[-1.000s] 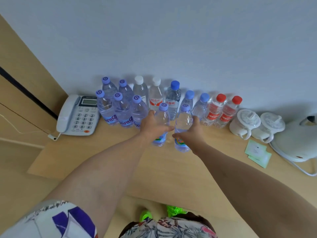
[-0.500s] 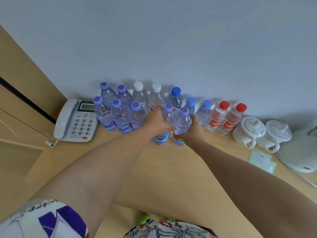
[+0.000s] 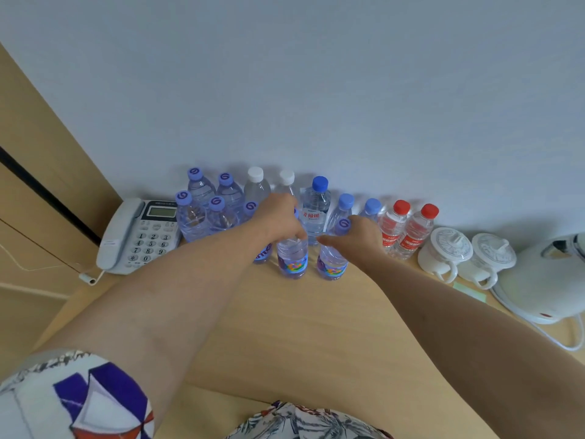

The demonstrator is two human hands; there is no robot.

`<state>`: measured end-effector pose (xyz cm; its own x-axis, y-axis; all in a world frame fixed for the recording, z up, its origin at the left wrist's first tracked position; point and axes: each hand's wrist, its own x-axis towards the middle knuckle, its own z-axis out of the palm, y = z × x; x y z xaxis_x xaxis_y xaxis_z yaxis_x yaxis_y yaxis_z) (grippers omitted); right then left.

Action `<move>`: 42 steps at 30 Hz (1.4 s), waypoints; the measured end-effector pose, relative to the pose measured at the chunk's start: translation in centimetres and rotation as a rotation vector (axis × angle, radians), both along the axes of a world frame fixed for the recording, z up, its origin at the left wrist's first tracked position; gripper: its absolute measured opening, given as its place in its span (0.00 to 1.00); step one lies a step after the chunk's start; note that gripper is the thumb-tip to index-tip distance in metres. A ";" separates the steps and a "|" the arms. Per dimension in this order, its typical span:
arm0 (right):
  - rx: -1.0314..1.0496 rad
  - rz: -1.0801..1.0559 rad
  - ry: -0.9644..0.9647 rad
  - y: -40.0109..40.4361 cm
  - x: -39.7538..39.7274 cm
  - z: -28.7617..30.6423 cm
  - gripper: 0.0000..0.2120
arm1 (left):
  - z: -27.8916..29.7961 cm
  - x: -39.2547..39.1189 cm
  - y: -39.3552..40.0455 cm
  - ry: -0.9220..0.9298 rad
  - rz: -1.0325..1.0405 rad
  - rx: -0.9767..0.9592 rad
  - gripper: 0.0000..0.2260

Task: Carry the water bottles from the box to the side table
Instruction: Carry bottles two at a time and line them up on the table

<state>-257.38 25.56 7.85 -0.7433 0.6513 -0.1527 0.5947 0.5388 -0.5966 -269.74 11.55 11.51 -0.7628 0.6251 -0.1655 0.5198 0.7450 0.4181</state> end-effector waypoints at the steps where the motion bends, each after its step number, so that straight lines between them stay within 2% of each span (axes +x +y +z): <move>1: -0.004 -0.005 0.017 -0.2 -0.2 0.2 0.26 | 0.1 0.1 0.0 0.039 -0.009 -0.011 0.21; 6: -0.050 0.116 0.069 -1.0 -1.0 1.0 0.20 | 0.0 0.1 -0.1 0.146 -0.008 -0.052 0.20; 8: -0.023 0.151 0.028 -0.9 -1.3 1.4 0.23 | 0.5 -0.2 -0.2 0.129 -0.057 -0.097 0.19; 11: 0.006 0.147 -0.038 -1.1 -1.7 1.9 0.23 | 1.6 -0.5 -0.2 0.090 -0.161 -0.201 0.13; 15: -0.067 0.121 -0.005 -1.6 -2.1 2.0 0.17 | 1.8 -0.7 -0.2 0.153 -0.193 -0.159 0.06; 20: -0.059 0.137 0.056 -2.3 -2.2 1.7 0.17 | 1.3 -0.5 -0.4 0.214 -0.099 -0.096 0.15; 24: -0.079 0.081 0.099 -2.3 -2.3 1.5 0.13 | 1.3 -0.5 -0.2 0.205 -0.090 -0.118 0.15; 28: -0.095 0.033 0.143 -2.4 -2.2 1.4 0.12 | 1.8 -0.8 -0.1 0.144 -0.175 -0.181 0.08; 33: -0.094 0.059 0.127 -2.3 -2.2 1.2 0.13 | 1.8 -1.0 0.0 0.159 -0.193 -0.189 0.10; 36: -0.117 0.097 0.119 -1.8 -2.1 1.3 0.15 | 1.8 -0.7 0.2 0.167 -0.155 -0.176 0.21; 40: -0.061 0.130 0.074 -1.8 -1.9 1.7 0.19 | 2.1 0.0 0.4 0.162 -0.138 -0.185 0.19; 42: -0.058 0.108 0.073 -1.9 -2.1 1.7 0.16 | 1.9 0.1 0.3 0.168 -0.139 -0.183 0.18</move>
<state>-259.49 23.69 9.52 -0.8193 0.5583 -0.1311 0.4889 0.5606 -0.6684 -269.65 11.84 13.45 -0.6981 0.6970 -0.1635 0.6729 0.7168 0.1828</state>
